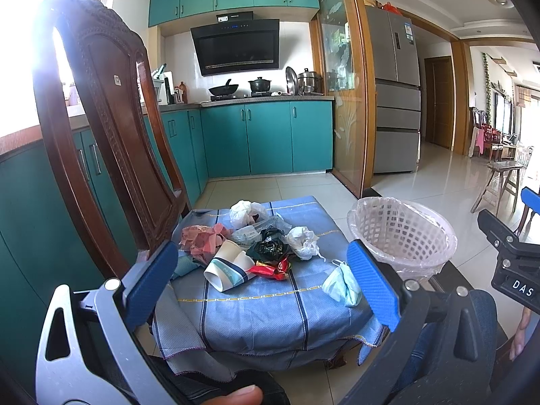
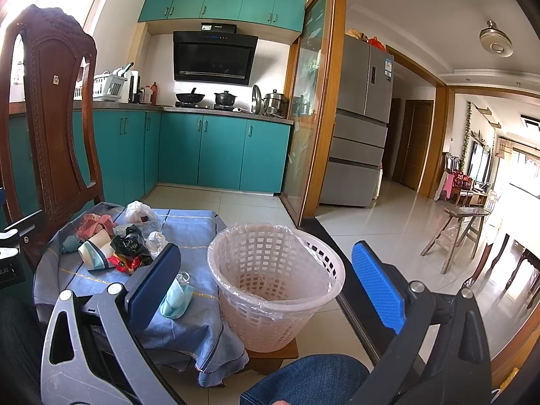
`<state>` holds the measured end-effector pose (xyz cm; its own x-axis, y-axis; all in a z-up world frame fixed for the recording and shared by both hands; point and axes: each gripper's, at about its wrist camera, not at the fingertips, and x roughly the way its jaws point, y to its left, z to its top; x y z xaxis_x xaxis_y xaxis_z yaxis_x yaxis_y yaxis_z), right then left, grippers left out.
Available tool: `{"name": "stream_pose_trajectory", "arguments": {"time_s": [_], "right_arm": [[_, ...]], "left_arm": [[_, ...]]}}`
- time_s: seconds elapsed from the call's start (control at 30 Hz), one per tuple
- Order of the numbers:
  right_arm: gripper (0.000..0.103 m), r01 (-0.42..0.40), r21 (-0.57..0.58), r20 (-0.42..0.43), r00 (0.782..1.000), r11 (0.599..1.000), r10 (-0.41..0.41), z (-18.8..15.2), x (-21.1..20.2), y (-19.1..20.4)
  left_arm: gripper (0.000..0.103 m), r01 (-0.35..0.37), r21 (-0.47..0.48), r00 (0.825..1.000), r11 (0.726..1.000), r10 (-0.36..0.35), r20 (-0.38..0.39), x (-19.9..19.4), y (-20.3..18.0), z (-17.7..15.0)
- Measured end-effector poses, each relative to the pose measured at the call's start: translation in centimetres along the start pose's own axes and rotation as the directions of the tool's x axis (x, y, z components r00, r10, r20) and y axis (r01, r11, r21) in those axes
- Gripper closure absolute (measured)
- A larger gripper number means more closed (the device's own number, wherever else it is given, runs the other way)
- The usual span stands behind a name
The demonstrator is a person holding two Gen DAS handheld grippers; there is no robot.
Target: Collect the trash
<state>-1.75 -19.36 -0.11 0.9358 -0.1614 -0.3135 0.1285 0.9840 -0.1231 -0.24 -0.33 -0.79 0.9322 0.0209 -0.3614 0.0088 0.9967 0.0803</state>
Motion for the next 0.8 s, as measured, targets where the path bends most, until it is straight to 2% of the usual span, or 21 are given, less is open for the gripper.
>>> {"name": "stream_pose_trajectory", "arguments": {"time_s": [0.27, 0.43, 0.5, 0.53, 0.6, 0.7, 0.8], "right_arm": [[0.003, -0.007, 0.002, 0.003, 1.0, 1.0, 0.007, 0.0, 0.0, 0.0], [0.003, -0.023, 0.012, 0.041, 0.999, 1.0, 0.023, 0.3, -0.6, 0.0], [0.003, -0.041, 0.0, 0.02, 0.999, 0.999, 0.041, 0.3, 0.0, 0.3], [0.003, -0.072, -0.015, -0.023, 0.997, 0.997, 0.072, 0.2, 0.8, 0.7], [0.003, -0.153, -0.027, -0.093, 0.984, 0.988, 0.15, -0.5, 2.7, 1.3], [0.003, -0.258, -0.015, -0.184, 0.95, 0.966, 0.251, -1.9, 5.8, 2.4], [0.011, -0.359, 0.005, -0.26, 0.901, 0.933, 0.348, -2.7, 9.2, 4.3]], "left_arm": [[0.003, 0.0, 0.0, 1.0, 1.0, 0.0, -0.004, 0.0, 0.1, -0.1], [0.003, -0.004, 0.001, 1.0, 1.0, 0.004, -0.02, 0.9, 0.1, -0.3], [0.003, -0.012, 0.0, 1.0, 1.0, 0.012, -0.029, 1.3, 0.2, -0.4], [0.003, -0.027, -0.008, 0.999, 1.0, 0.027, -0.032, 1.6, 0.6, -0.3], [0.003, -0.084, -0.055, 0.996, 0.995, 0.082, -0.039, 2.4, 2.1, -0.4], [0.003, -0.126, -0.082, 0.989, 0.989, 0.119, -0.093, 4.0, 4.0, -0.6], [0.004, -0.113, -0.112, 0.982, 0.987, 0.094, -0.162, 5.9, 5.8, -1.6]]}}
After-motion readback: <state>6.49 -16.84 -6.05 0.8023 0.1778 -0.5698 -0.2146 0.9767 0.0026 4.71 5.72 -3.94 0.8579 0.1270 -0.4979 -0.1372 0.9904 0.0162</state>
